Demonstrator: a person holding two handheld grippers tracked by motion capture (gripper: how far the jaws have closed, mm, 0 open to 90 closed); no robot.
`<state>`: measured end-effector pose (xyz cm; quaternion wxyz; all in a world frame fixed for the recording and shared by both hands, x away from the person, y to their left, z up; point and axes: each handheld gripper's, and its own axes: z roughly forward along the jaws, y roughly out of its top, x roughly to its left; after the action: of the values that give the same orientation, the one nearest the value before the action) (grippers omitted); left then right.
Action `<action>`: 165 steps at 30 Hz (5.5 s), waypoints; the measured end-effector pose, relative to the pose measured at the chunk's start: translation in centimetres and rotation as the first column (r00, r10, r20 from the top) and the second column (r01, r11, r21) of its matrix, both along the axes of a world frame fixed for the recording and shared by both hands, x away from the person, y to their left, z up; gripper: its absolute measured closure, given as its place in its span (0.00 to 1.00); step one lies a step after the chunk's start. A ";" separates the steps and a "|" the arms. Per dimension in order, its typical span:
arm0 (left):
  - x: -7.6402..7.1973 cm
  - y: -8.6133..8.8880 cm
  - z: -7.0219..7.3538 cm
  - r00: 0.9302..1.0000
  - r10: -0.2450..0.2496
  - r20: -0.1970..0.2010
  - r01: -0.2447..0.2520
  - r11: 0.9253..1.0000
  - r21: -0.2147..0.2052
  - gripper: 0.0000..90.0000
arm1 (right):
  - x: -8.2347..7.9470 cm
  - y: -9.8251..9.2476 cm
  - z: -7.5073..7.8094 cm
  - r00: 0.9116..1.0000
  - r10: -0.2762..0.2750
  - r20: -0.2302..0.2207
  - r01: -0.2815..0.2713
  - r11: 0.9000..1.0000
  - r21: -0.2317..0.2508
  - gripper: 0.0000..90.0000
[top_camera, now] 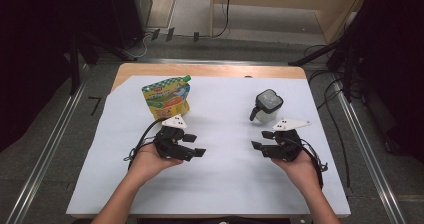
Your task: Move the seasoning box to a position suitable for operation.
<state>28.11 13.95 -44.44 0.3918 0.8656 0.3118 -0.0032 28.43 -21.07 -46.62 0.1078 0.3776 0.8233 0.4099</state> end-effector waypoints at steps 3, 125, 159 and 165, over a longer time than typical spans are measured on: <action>0.0 0.0 0.0 1.000 0.000 0.000 0.000 1.000 0.007 0.41 | 0.3 -0.6 0.1 1.000 -0.024 0.012 0.024 1.000 -0.003 0.49; -1.0 2.2 -0.4 0.996 0.084 -0.015 -0.084 0.996 -0.010 0.42 | 9.0 1.6 -2.6 0.987 -0.127 0.096 0.120 0.990 0.073 0.17; 0.7 2.2 -0.1 0.997 0.080 -0.010 -0.080 0.997 -0.022 0.42 | 3.1 10.0 -3.0 0.984 0.160 0.080 -0.164 0.985 0.051 0.17; 0.8 2.4 -0.1 0.997 0.083 -0.009 -0.083 0.996 -0.023 0.42 | 2.5 10.9 -3.6 0.981 0.182 0.066 -0.186 0.981 0.048 0.18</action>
<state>28.90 16.35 -44.50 0.4004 0.8472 0.3491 0.0059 30.97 -10.21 -50.23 0.0844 0.2899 0.8398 0.4513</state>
